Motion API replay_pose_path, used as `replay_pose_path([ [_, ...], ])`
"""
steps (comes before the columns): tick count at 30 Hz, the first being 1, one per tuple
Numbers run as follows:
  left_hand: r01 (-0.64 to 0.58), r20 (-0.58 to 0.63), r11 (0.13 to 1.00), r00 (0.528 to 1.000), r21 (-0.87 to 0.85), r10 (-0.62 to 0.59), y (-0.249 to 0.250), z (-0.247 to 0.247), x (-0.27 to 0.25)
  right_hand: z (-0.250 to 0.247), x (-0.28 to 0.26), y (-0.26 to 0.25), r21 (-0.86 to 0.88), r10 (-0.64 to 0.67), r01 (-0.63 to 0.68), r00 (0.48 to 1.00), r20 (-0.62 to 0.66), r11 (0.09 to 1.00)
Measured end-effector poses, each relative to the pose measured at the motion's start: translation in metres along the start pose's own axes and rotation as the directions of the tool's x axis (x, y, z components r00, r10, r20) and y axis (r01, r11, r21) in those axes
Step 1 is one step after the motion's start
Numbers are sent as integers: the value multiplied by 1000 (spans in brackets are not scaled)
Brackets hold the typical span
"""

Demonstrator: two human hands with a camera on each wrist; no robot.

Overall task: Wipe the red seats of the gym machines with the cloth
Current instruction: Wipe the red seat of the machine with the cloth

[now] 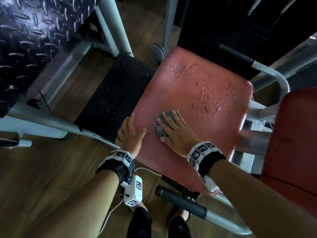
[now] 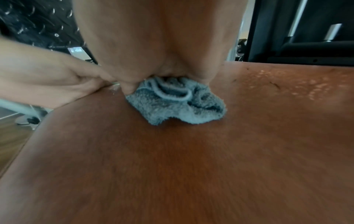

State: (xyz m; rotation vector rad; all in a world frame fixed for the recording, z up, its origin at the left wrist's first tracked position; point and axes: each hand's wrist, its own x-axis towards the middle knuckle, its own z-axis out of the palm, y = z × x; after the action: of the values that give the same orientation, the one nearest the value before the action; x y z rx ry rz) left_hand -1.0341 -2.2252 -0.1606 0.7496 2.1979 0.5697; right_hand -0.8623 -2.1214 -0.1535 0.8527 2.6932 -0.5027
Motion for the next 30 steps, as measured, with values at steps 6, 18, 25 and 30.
replay_pose_path([
  [6,60,-2,968,998,245,-61,12,3,2,10,-46,30,42,108,-109,994,6,993],
  [18,45,78,944,994,326,-75,25,10,1,7,-85,68,37,206,-209,977,58,977],
  [25,65,77,927,992,368,-100,28,10,0,-18,-92,57,496,384,-254,906,-179,830],
  [30,62,66,928,994,367,-93,28,9,0,-56,-87,56,873,519,-135,842,-149,469],
])
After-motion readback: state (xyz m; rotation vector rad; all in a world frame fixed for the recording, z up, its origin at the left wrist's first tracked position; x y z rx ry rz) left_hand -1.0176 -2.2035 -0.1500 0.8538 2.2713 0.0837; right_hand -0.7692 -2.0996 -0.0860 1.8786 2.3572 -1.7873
